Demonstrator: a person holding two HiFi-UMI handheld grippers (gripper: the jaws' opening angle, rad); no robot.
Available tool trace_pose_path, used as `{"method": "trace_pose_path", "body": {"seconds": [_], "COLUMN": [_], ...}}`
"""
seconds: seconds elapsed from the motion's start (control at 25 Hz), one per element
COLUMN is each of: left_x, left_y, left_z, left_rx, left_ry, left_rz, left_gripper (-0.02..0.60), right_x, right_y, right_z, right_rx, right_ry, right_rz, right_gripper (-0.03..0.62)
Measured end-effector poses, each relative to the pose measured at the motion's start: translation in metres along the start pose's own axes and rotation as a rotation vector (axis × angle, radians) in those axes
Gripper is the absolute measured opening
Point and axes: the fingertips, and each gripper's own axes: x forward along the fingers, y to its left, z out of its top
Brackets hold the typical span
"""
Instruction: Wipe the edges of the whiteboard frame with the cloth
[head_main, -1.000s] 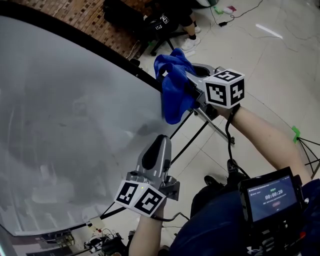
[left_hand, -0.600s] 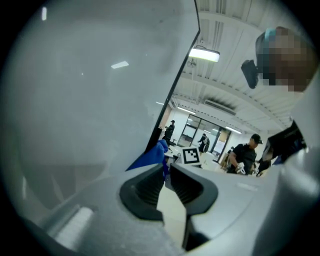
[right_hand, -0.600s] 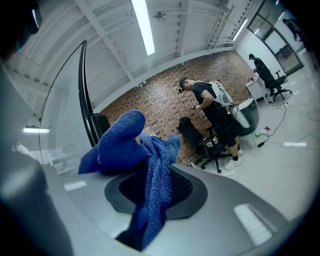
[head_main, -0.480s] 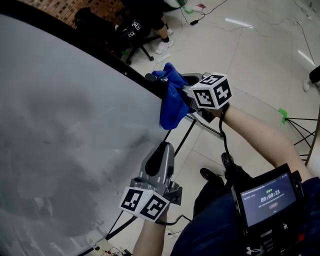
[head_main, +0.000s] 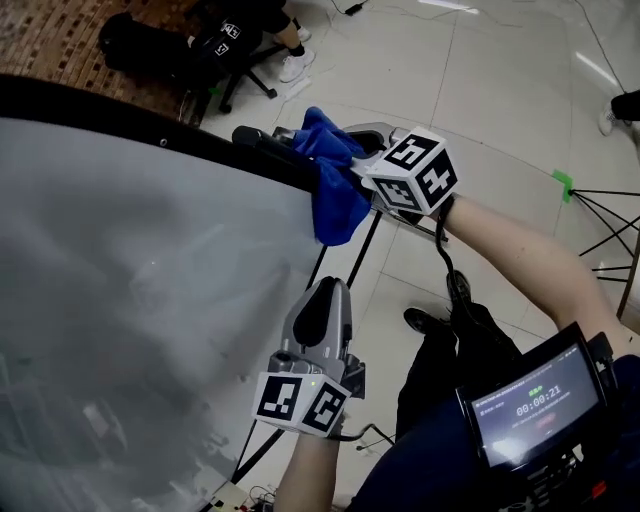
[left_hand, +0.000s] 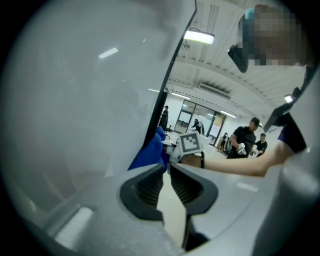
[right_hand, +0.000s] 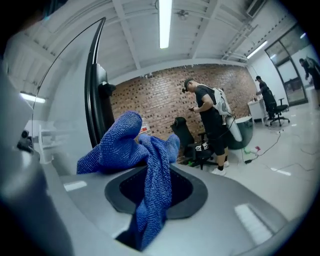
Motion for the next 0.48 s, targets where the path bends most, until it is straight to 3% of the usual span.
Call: {"method": "trace_pose_path", "body": {"seconds": [0.16, 0.48], "left_x": [0.028, 0.067], "left_y": [0.017, -0.011], "left_z": [-0.024, -0.103], "left_rx": [-0.013, -0.099], "left_ry": [0.065, 0.176], "left_rz": [0.024, -0.038], "left_gripper": [0.049, 0.049], "right_x": [0.006, 0.008], "right_y": [-0.002, -0.005], "right_z": [-0.005, -0.042], "right_rx": [-0.185, -0.165], "right_ry": [-0.087, -0.156], "right_rz": [-0.065, -0.036], "right_gripper": [0.078, 0.077]}}
